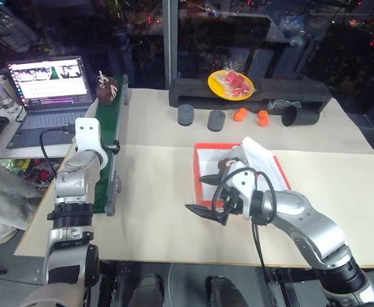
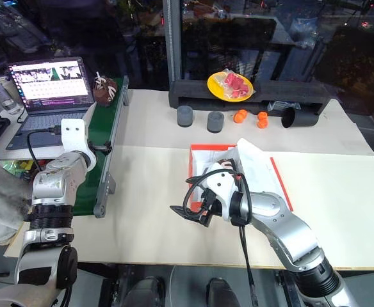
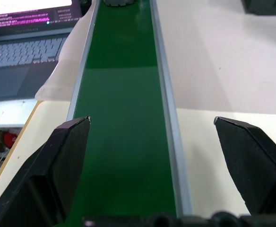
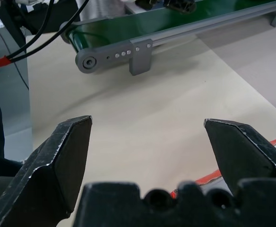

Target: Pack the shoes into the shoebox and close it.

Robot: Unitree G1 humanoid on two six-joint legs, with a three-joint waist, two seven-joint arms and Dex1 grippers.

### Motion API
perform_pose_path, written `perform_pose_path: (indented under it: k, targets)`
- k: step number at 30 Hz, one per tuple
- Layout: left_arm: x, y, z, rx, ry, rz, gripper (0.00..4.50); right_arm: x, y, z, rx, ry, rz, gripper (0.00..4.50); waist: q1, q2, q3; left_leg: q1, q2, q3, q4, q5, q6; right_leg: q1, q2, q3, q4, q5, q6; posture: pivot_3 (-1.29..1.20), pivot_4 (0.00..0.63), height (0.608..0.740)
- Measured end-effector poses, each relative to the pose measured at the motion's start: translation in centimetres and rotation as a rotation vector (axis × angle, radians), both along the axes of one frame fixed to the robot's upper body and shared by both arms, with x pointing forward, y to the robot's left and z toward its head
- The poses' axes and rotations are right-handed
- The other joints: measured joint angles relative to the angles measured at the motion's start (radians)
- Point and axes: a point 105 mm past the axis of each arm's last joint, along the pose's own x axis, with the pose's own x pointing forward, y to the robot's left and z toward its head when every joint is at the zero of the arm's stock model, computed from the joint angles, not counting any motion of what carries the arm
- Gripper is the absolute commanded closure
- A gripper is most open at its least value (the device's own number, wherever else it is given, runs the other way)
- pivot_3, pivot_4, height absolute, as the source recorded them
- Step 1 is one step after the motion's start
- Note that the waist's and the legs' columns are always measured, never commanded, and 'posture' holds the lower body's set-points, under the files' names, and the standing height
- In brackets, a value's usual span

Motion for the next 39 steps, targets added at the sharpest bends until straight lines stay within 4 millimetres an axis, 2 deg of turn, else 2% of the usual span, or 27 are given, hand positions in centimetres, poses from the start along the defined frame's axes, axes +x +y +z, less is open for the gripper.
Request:
perform_pose_path:
  k: [9,25,34,39]
  targets:
    - [0.3,0.8,0.6,0.019,-0.009,0.032,0.0,0.6,-0.3,-0.3,0.001,0.01,-0.036,0.01,-0.001,0.0,0.0,0.0,0.0,0.0,0.0,0.0,0.0,0.0,0.0,0.0,0.0,0.0,0.0,0.0,0.15,0.74]
    - [0.1,2.9,-0.2,0.035,0.019,0.105,0.0,1.1,-0.6,-0.2,0.02,0.001,-0.085,0.01,0.0,0.0,0.0,0.0,0.0,0.0,0.0,0.0,0.0,0.0,0.0,0.0,0.001,0.0,0.0,0.0,0.15,0.74]
    - [0.1,3.0,-0.4,0.034,0.02,0.103,0.0,1.2,-0.5,-0.2,0.026,0.004,-0.091,0.01,0.0,0.0,0.0,0.0,0.0,0.0,0.0,0.0,0.0,0.0,0.0,0.0,0.001,0.0,0.0,0.0,0.15,0.74]
    - [0.2,2.4,-1.8,-0.022,0.056,0.09,0.0,1.4,-0.7,-0.1,0.026,0.005,-0.108,0.01,0.0,0.0,0.0,0.0,0.0,0.0,0.0,0.0,0.0,0.0,0.0,0.0,0.002,0.0,0.0,0.0,0.15,0.74]
